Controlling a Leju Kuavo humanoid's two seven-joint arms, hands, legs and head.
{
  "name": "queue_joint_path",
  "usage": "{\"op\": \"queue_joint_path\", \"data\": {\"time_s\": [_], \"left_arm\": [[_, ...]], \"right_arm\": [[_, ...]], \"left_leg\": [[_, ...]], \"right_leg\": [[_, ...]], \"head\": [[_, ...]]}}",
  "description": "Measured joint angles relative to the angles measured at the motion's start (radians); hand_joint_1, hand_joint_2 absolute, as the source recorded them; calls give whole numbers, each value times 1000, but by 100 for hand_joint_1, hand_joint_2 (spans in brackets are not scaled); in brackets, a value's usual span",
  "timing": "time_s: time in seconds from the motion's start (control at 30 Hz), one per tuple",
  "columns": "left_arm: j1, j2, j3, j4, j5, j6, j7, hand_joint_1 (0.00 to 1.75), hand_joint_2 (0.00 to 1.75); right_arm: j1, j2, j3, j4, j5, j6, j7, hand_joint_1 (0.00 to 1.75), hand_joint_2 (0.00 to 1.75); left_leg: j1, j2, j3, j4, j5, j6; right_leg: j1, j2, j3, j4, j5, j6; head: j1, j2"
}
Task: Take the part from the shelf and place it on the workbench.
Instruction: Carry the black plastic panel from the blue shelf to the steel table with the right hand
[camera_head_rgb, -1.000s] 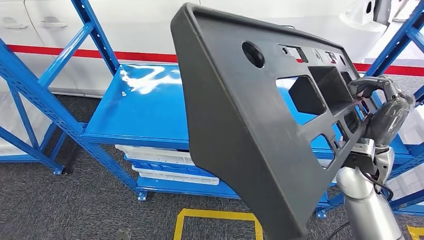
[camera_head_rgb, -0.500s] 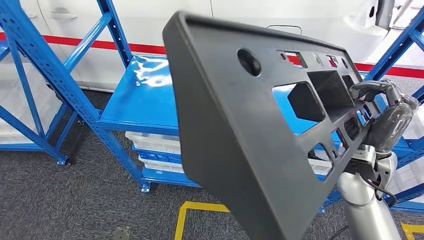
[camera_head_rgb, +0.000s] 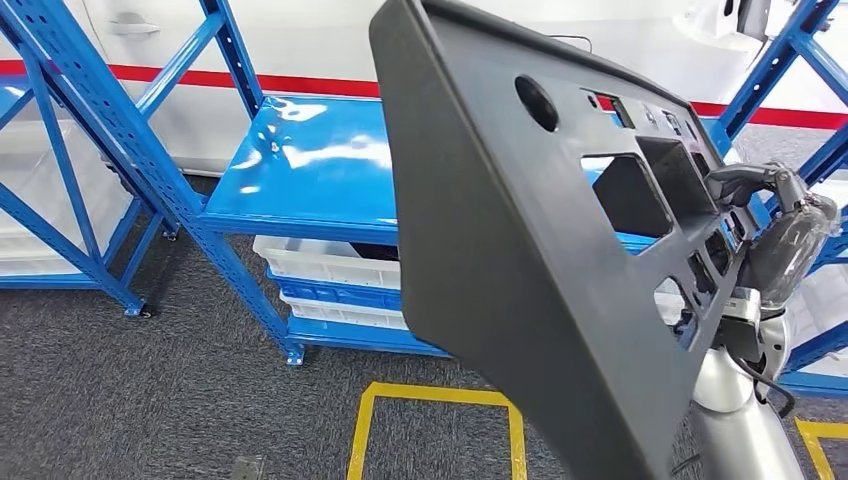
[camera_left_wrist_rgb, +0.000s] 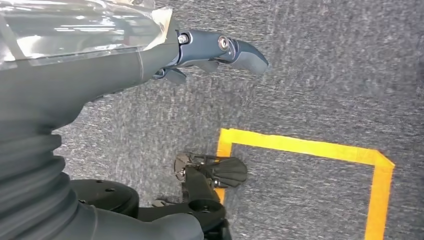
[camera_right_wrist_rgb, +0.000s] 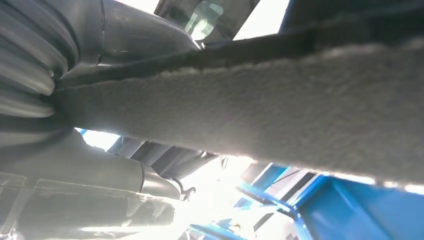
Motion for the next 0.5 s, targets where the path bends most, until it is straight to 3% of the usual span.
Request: {"op": "queue_joint_path", "data": {"time_s": [0.07, 0.1, 0.13, 0.17, 0.23, 0.3, 0.37, 0.43, 0.5], "left_arm": [[1, 0, 0, 0, -1, 0, 0, 0, 175], [1, 0, 0, 0, -1, -1, 0, 0, 175], [1, 0, 0, 0, -1, -1, 0, 0, 175], [1, 0, 0, 0, -1, -1, 0, 0, 175], [0, 0, 0, 0, -1, -1, 1, 0, 175], [-3, 0, -1, -2, -2, 0, 3, 0, 175], [-5, 0, -1, -3, -2, 1, 4, 0, 175], [-5, 1, -1, -4, -2, 3, 6, 0, 175], [-7, 2, -1, -4, -1, 4, 8, 0, 175]], "right_arm": [[1, 1, 0, 0, -1, 0, 0, 175, 175], [1, 1, 0, 0, -3, 1, -1, 175, 175], [1, 1, 0, 0, -6, 1, -2, 175, 175], [1, 2, 0, 0, -11, 1, -4, 175, 175], [1, 2, -1, 0, -22, 3, -11, 175, 175], [-1, 0, -2, 0, -32, 6, -16, 175, 175], [-5, -3, -2, 4, -43, 11, -18, 175, 175], [-6, -5, -1, 12, -62, 26, -18, 175, 175], [-5, -8, 1, 25, -93, 52, -16, 175, 175]], "left_leg": [[9, 1, -35, 126, -91, -13], [15, 1, -43, 179, -112, -18], [20, 2, -38, 204, -111, -22], [25, 2, -15, 192, -92, -25], [34, 2, 74, 81, -50, -29], [32, 0, 152, -39, -46, -27], [20, -4, 166, -77, -50, -15], [15, -2, 151, -83, -32, 8], [14, 1, 132, -90, -8, 30]], "right_leg": [[3, -2, -22, 1, 20, -9], [4, -2, -34, 1, 29, -7], [4, -2, -45, 2, 38, -4], [3, -2, -56, 4, 45, -1], [1, -2, -73, 9, 58, 10], [1, -3, -86, 13, 70, 25], [-1, -5, -94, 11, 85, 43], [-5, -6, -104, 11, 91, 56], [-6, -4, -130, 58, 45, 51]], "head": [[-3, 0], [-3, 0], [-3, 0], [-3, 0], [-3, 0], [-1, 0], [0, 0], [-1, 0], [2, 0]]}}
